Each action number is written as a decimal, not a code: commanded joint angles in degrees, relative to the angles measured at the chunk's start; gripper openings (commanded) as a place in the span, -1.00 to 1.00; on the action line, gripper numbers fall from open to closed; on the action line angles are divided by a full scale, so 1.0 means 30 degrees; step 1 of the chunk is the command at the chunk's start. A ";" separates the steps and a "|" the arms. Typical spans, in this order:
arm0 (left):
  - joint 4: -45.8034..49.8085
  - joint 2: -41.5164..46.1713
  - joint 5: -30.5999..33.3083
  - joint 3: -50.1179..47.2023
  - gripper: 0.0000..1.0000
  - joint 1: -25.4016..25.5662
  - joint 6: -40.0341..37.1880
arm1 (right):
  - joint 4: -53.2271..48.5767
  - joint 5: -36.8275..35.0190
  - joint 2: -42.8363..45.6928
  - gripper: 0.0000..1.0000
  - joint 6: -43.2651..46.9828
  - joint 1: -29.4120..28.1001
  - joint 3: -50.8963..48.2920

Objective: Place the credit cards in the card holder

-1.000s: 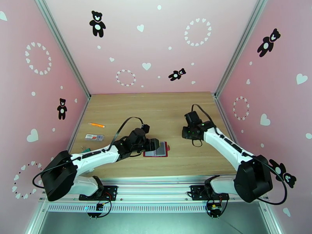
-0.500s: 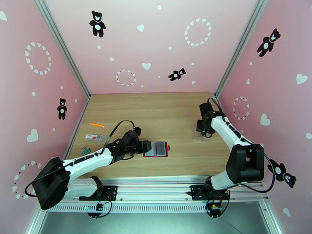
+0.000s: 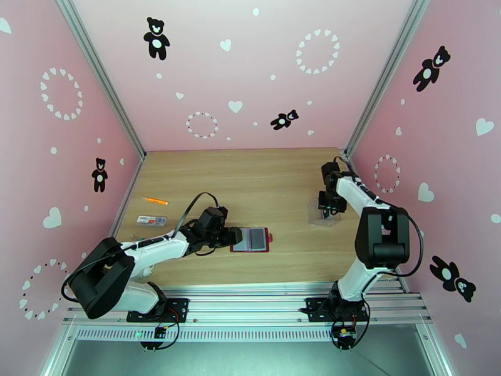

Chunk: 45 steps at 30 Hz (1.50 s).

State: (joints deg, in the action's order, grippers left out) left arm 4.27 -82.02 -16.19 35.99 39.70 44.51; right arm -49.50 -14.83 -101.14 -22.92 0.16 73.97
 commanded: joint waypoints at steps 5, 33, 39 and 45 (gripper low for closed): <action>-0.0540 -0.0429 -0.0655 0.0658 0.30 -0.0340 -0.0611 | -0.0686 -0.0798 -0.1041 0.02 0.0018 0.0030 0.0820; -0.0974 -0.1717 -0.0878 0.0924 0.29 -0.0361 -0.0536 | -0.0496 -0.1153 0.0428 -0.41 -0.0408 0.0295 0.0065; -0.1071 -0.1608 -0.0932 0.0887 0.29 -0.0344 -0.0497 | -0.0203 -0.0010 0.0439 -0.04 -0.0184 0.0286 0.0068; -0.0938 -0.1491 -0.0913 0.0909 0.29 -0.0347 -0.0559 | -0.0006 0.0509 -0.0599 0.08 -0.0307 0.0834 0.0271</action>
State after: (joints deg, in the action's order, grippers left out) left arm 2.09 -86.39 -17.67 37.89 39.07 43.68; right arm -49.58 -15.14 -100.84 -23.44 1.50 74.65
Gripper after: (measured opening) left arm 0.646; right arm 0.535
